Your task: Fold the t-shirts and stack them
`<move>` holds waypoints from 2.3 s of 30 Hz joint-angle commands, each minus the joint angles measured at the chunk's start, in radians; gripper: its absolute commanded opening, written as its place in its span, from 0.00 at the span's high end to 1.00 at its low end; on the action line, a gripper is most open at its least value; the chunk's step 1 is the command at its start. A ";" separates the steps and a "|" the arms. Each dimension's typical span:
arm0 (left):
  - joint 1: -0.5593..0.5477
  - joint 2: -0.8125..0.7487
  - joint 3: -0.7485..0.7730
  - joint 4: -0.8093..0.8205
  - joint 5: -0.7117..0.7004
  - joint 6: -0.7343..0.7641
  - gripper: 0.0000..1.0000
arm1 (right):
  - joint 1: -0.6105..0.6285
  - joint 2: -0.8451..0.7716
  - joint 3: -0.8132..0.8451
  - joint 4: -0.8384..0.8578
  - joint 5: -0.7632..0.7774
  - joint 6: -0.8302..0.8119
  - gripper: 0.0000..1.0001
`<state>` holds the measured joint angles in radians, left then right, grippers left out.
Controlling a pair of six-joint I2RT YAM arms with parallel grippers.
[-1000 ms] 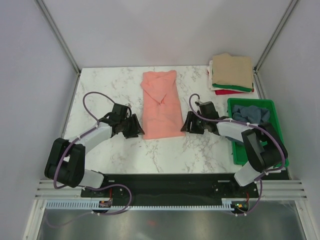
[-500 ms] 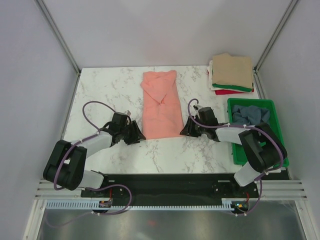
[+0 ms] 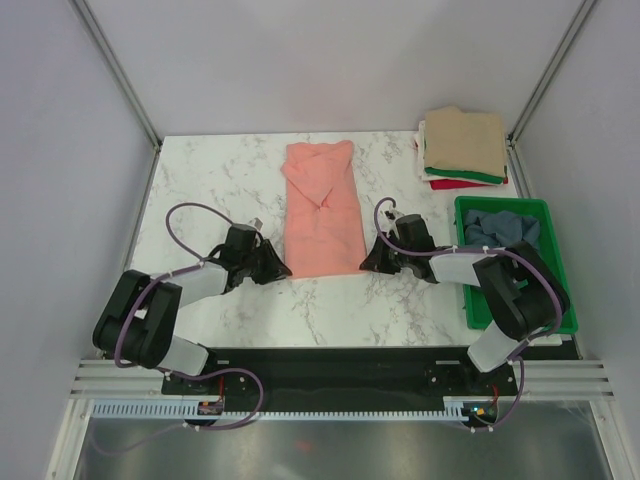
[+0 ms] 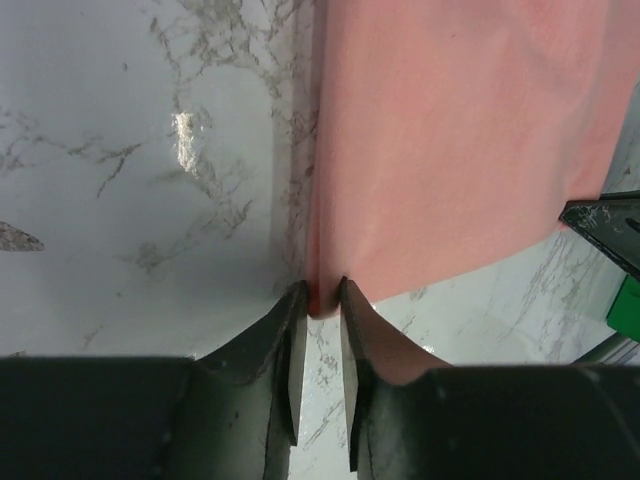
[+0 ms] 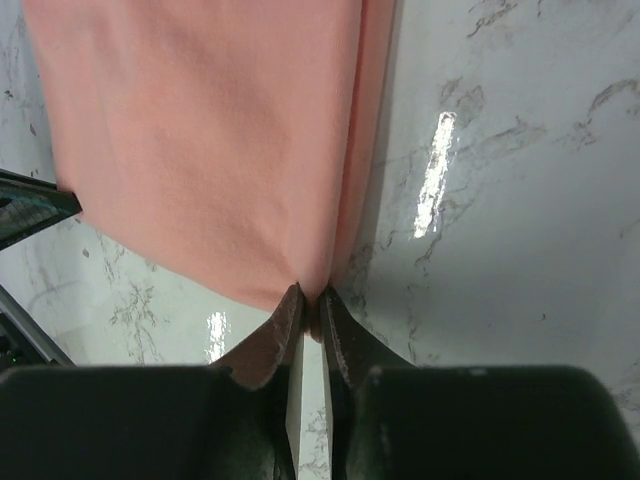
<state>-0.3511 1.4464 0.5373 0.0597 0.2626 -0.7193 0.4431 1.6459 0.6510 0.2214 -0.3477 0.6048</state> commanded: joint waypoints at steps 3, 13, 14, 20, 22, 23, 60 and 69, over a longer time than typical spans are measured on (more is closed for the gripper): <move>-0.006 0.031 -0.025 0.057 -0.030 -0.012 0.80 | 0.008 0.037 -0.025 -0.060 0.033 -0.027 0.90; -0.087 -0.136 -0.082 -0.016 -0.075 -0.017 0.98 | 0.012 -0.112 -0.065 -0.148 0.035 -0.040 1.00; -0.112 -0.170 -0.089 -0.082 -0.100 -0.022 0.98 | 0.016 -0.142 -0.070 -0.171 0.048 -0.045 1.00; -0.342 -0.510 -0.117 -0.338 -0.252 -0.132 0.98 | 0.149 -0.447 -0.100 -0.449 0.185 -0.031 1.00; -0.422 -0.622 -0.102 -0.438 -0.295 -0.178 0.98 | 0.181 -0.566 -0.106 -0.502 0.225 0.007 1.00; -0.443 -0.648 -0.091 -0.472 -0.310 -0.187 0.98 | 0.209 -0.601 -0.106 -0.548 0.239 0.024 1.00; 0.029 0.015 0.749 -0.597 -0.145 0.170 0.98 | 0.040 -0.069 0.706 -0.697 0.394 -0.192 1.00; 0.243 0.581 1.230 -0.703 0.154 0.213 0.74 | -0.081 0.490 1.245 -0.723 0.293 -0.243 0.70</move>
<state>-0.1894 1.8507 1.5677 -0.5762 0.2359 -0.5671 0.4229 1.9697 1.6859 -0.4881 -0.0154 0.4088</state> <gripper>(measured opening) 0.203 0.187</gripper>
